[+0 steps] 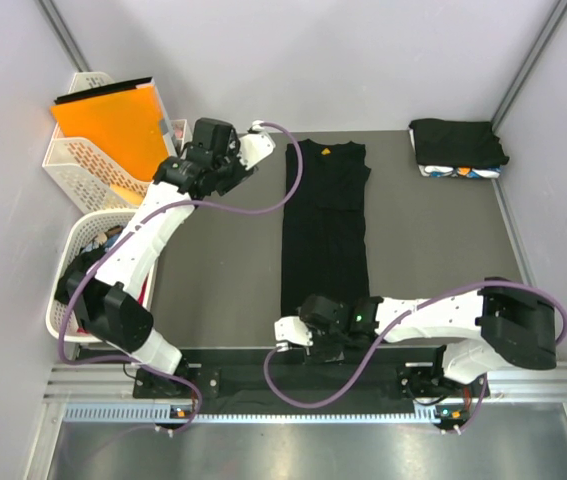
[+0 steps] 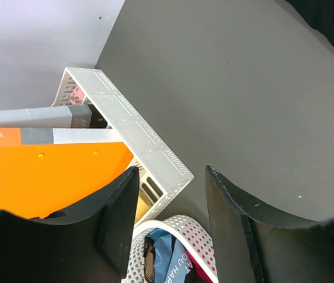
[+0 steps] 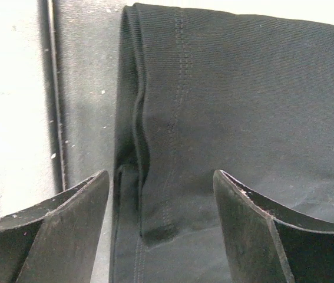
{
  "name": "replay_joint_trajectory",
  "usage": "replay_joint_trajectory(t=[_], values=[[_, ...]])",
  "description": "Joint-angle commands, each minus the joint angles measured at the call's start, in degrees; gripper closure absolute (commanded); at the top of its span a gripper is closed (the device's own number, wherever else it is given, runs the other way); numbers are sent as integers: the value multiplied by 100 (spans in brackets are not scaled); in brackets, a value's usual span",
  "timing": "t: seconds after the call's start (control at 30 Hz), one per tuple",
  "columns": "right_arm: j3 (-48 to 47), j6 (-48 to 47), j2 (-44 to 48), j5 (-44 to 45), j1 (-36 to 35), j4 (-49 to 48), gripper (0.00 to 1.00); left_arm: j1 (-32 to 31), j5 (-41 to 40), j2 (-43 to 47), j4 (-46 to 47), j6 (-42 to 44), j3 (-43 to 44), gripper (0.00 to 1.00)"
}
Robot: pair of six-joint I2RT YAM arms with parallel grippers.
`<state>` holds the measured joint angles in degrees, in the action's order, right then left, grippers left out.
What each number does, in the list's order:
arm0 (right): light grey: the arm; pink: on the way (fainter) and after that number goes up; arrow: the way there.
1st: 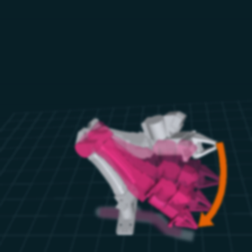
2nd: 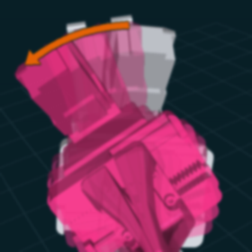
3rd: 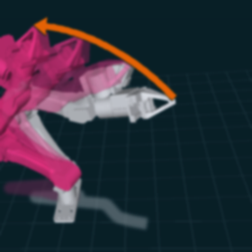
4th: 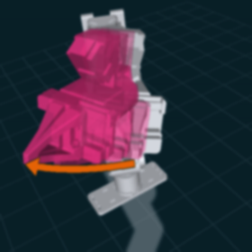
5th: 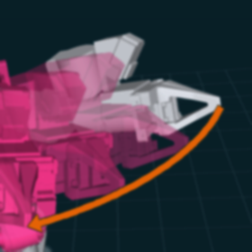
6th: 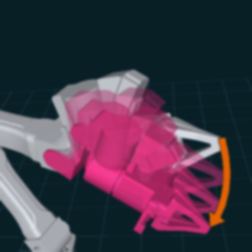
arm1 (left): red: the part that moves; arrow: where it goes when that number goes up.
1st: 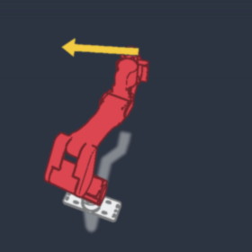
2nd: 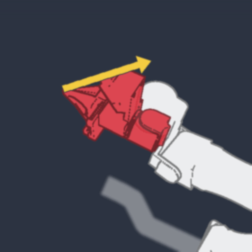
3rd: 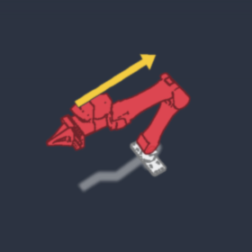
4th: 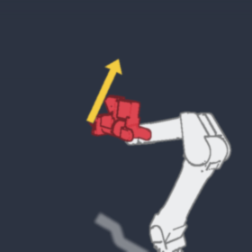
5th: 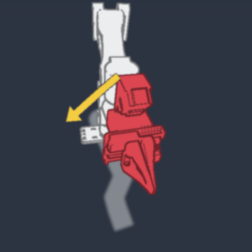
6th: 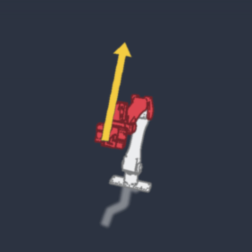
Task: Fold and stack the t-shirts
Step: Grab the bottom of the folded rectangular tshirt with right arm
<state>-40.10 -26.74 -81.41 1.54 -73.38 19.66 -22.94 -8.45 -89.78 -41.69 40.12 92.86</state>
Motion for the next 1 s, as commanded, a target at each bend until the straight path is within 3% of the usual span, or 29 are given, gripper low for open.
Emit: replay_joint_trajectory(t=[0.0, 0.37, 0.53, 0.77, 0.97], values=[[-95, 99, -234, 293, -150, -314, 29, 18, -61, -49, 64, 180, 320, 46], [-235, 196, -622, 646, -378, -279, 34, 44, -104, -154, 170, 348, 487, 44], [-253, 187, -570, 734, -387, -182, 70, 53, -96, -233, 188, 391, 584, 42], [-595, 29, -464, 751, -387, 327, 91, 140, -87, -338, 293, 541, 654, 38], [-894, -595, -166, 31, -387, 1171, 100, 220, -52, -488, 311, 611, 882, 37]])
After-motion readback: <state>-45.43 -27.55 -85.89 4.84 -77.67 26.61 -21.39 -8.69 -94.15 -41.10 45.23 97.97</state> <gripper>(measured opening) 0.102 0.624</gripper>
